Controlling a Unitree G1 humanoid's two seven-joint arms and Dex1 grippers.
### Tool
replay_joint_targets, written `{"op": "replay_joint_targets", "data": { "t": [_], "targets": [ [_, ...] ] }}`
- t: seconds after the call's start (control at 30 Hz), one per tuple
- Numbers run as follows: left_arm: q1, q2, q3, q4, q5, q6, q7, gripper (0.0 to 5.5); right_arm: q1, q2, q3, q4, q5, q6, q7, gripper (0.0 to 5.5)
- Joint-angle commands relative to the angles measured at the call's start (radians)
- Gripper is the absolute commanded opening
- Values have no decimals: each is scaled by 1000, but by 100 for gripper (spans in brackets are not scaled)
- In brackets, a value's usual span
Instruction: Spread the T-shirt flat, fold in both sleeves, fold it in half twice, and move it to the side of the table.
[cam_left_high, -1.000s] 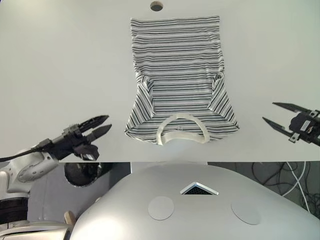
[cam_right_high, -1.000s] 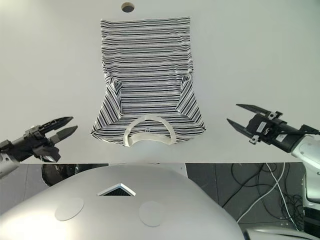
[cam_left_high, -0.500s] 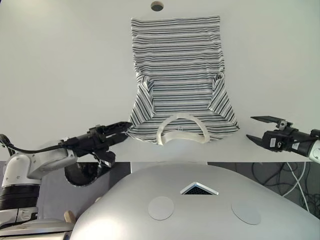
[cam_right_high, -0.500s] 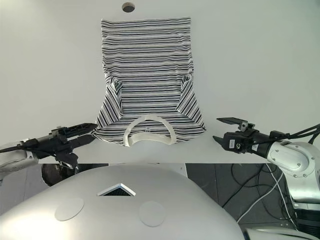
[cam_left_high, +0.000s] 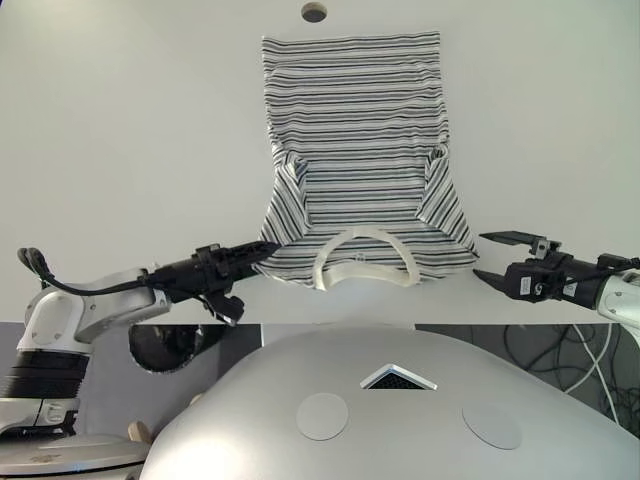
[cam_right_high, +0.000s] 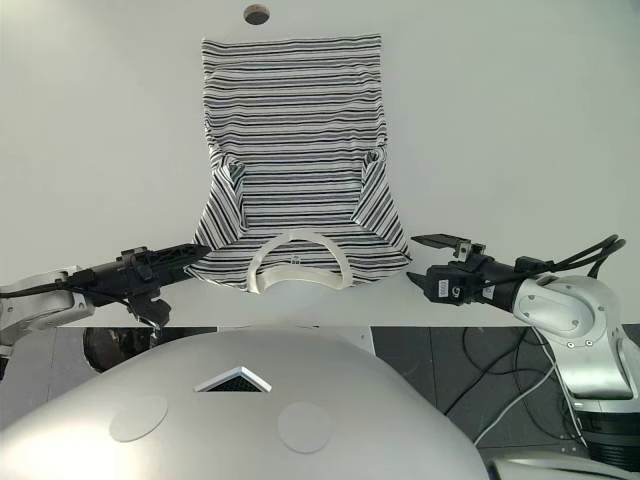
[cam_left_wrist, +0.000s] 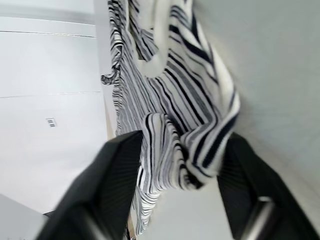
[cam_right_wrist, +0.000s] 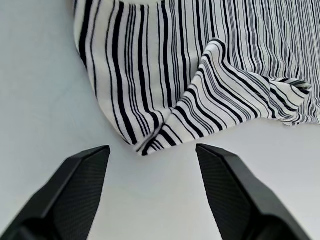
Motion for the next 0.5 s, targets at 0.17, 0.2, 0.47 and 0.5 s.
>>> {"op": "replay_joint_targets", "data": {
  "t": [0.17,0.2,0.47,0.5],
  "targets": [
    [23,44,-78,32,30,50,0,89,-92,-17,119,18,-66,24,5,327],
    [21,48,-86,38,36,54,10,69,-106,-20,130,23,-74,27,1,327],
    [25,87,-152,87,95,88,116,2,-133,-62,145,60,-134,44,-30,327],
    [24,91,-159,91,100,94,127,2,-130,-68,141,63,-136,42,-33,327]
  ]
}}
